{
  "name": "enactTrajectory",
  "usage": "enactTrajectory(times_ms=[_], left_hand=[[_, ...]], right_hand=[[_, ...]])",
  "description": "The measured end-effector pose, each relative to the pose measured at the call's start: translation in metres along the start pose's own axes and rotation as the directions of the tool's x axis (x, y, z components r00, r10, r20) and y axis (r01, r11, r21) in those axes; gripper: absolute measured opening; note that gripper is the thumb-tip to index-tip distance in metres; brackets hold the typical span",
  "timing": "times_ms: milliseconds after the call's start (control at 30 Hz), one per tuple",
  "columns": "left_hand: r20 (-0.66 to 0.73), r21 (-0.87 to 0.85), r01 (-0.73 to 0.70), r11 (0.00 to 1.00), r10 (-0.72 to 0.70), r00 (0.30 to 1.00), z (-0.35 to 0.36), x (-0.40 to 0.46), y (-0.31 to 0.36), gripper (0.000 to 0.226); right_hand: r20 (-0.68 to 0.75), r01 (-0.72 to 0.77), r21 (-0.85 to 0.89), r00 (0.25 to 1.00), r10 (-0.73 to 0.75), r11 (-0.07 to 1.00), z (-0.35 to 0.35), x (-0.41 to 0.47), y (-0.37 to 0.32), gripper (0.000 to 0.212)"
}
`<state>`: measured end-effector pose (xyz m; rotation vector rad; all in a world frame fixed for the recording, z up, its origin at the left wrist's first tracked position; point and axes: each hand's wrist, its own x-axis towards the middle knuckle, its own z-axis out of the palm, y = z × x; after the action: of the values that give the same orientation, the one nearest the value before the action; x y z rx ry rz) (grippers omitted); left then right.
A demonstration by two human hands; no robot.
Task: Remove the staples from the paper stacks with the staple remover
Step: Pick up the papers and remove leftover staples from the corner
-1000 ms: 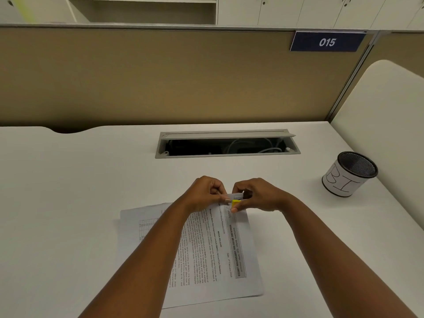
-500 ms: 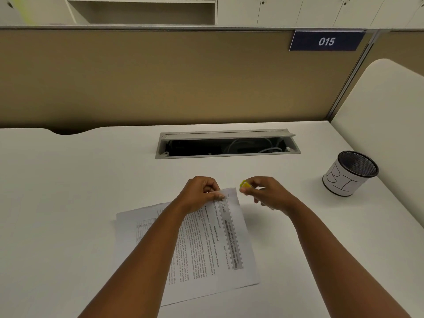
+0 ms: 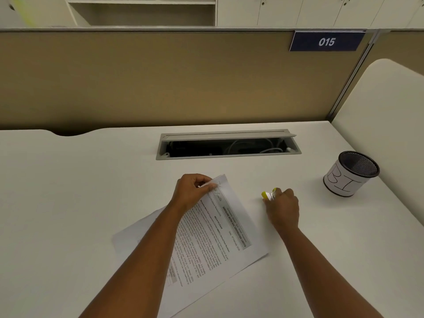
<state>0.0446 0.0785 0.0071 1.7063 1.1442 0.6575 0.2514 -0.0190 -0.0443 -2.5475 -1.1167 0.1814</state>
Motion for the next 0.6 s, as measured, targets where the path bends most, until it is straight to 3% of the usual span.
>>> enactTrajectory(times_ms=[300,367,400,467,500,567,600], left_hand=[[-0.043,-0.038,0.005,0.999,-0.007,0.999,-0.003,0.0,0.0,0.013],[-0.051,-0.056,0.002,0.998,-0.004,0.999,-0.003,0.0,0.002,0.009],[-0.054,-0.059,-0.002,0.998,-0.001,0.999,-0.003,0.0,0.002,0.008],[-0.062,-0.055,-0.005,0.998,0.002,0.998,-0.003,-0.001,0.003,0.008],[-0.07,-0.053,-0.006,0.999,0.002,0.998,-0.003,-0.001,0.004,0.009],[-0.09,-0.059,-0.01,0.998,0.005,0.996,-0.004,-0.002,0.006,0.011],[-0.094,-0.072,-0.012,0.997,0.006,0.996,-0.005,-0.003,0.008,0.012]], right_hand=[[0.052,-0.072,-0.034,0.996,0.074,0.997,0.003,-0.002,-0.002,0.047],[-0.039,-0.017,0.056,0.999,0.019,0.998,-0.006,-0.004,-0.01,0.049],[-0.034,0.045,0.196,0.999,-0.039,0.979,-0.013,-0.004,-0.016,0.048],[0.168,0.068,0.546,0.968,-0.188,0.835,-0.031,-0.006,-0.032,0.039],[0.293,0.048,0.61,0.914,-0.281,0.791,-0.038,-0.008,-0.04,0.033],[0.424,0.095,0.572,0.816,-0.393,0.815,-0.045,-0.009,-0.052,0.021],[0.435,0.122,0.541,0.806,-0.401,0.832,-0.046,-0.008,-0.056,0.018]])
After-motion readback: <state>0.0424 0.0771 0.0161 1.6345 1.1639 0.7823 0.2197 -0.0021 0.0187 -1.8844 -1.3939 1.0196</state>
